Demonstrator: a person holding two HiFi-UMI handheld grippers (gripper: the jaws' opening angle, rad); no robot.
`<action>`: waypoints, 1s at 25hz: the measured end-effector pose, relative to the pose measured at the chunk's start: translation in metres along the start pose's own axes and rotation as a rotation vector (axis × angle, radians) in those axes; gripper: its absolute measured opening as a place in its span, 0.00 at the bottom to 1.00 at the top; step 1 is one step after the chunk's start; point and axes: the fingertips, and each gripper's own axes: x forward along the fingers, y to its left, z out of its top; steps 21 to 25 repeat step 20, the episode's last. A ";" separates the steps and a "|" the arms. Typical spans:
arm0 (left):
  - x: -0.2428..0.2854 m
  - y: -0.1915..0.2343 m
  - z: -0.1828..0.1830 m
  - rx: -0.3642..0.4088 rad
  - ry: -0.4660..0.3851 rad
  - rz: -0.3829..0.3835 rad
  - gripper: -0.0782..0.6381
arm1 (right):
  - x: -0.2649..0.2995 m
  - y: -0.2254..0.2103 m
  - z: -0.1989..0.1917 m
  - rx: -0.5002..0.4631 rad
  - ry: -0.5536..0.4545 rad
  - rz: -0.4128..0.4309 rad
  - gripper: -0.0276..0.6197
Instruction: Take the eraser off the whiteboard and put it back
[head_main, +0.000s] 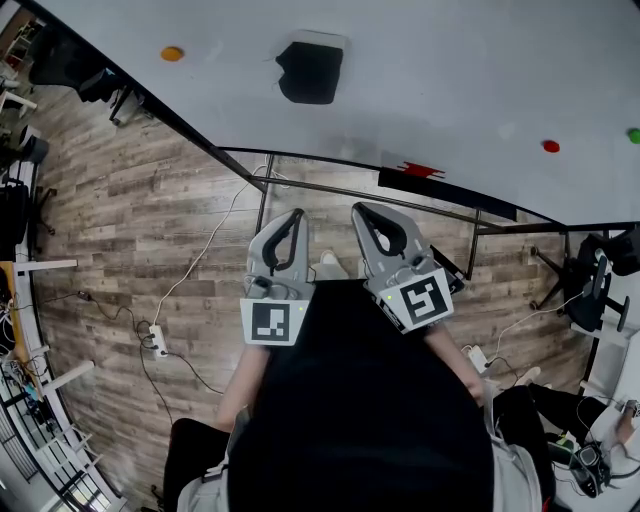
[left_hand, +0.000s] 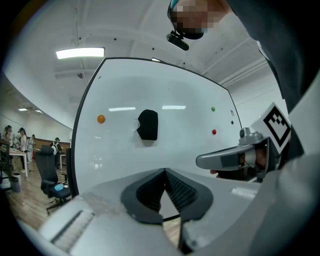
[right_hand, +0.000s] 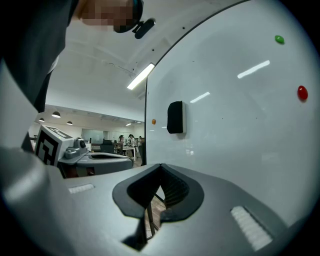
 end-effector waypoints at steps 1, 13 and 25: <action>0.000 0.001 0.000 0.003 -0.002 0.001 0.11 | 0.001 0.000 0.000 -0.002 0.000 0.002 0.04; 0.001 0.000 0.002 0.006 -0.010 0.003 0.11 | 0.003 0.001 0.003 -0.010 -0.003 0.015 0.04; 0.000 0.000 0.001 0.006 -0.002 0.002 0.11 | 0.003 0.003 0.002 -0.013 0.000 0.017 0.04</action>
